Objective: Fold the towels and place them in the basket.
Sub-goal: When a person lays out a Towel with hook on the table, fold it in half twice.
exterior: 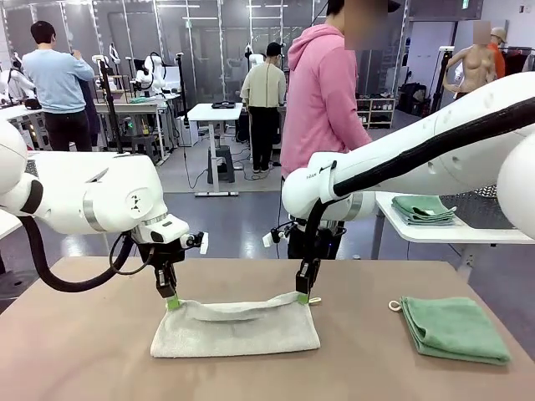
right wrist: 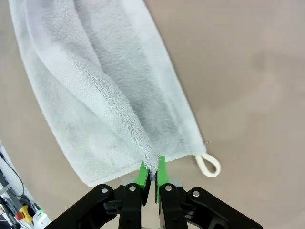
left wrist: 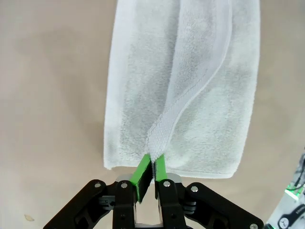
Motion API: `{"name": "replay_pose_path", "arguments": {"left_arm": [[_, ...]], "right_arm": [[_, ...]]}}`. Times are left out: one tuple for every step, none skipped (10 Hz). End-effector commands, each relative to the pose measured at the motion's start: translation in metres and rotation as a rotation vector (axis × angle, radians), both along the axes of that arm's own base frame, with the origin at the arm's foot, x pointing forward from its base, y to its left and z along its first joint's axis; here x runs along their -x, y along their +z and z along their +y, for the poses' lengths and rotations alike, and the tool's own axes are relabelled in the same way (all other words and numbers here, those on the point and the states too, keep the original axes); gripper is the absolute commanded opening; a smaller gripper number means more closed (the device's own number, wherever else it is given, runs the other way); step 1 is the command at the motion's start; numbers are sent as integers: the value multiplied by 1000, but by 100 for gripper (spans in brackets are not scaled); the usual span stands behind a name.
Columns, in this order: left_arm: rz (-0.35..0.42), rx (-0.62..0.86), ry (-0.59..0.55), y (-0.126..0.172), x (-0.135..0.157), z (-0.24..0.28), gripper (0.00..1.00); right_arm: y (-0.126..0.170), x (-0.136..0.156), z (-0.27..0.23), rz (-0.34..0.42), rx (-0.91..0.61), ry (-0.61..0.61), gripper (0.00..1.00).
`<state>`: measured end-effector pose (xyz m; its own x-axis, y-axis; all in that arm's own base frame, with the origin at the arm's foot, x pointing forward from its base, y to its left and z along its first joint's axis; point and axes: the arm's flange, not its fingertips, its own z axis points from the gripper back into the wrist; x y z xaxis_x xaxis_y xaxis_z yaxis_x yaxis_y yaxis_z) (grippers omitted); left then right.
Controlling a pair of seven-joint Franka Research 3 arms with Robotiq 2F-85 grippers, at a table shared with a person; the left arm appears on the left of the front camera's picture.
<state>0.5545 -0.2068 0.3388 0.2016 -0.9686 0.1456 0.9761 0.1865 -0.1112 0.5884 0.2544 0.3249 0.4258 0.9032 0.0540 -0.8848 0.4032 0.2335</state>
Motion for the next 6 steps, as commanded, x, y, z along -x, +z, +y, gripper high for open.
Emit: {"name": "replay_pose_path", "arguments": {"left_arm": [[-48,-1,34,-5,4,1,7],[-63,-10,10,-7,2,3,7],[-69,-19,-16,-10,2,1,7],[-65,-27,-23,-12,2,0,7],[-76,-55,-13,-14,2,0,7],[-109,-64,-40,-13,4,0,31]], "right_arm": [[-4,-9,-1,-10,16,-11,7],[-7,-11,-4,-15,16,3,7],[-9,-10,-5,-14,-1,17,7],[-11,-9,-7,-22,-4,25,7],[-12,-8,-9,-39,-7,22,7],[-11,-6,-10,-55,-17,49,7]]}}
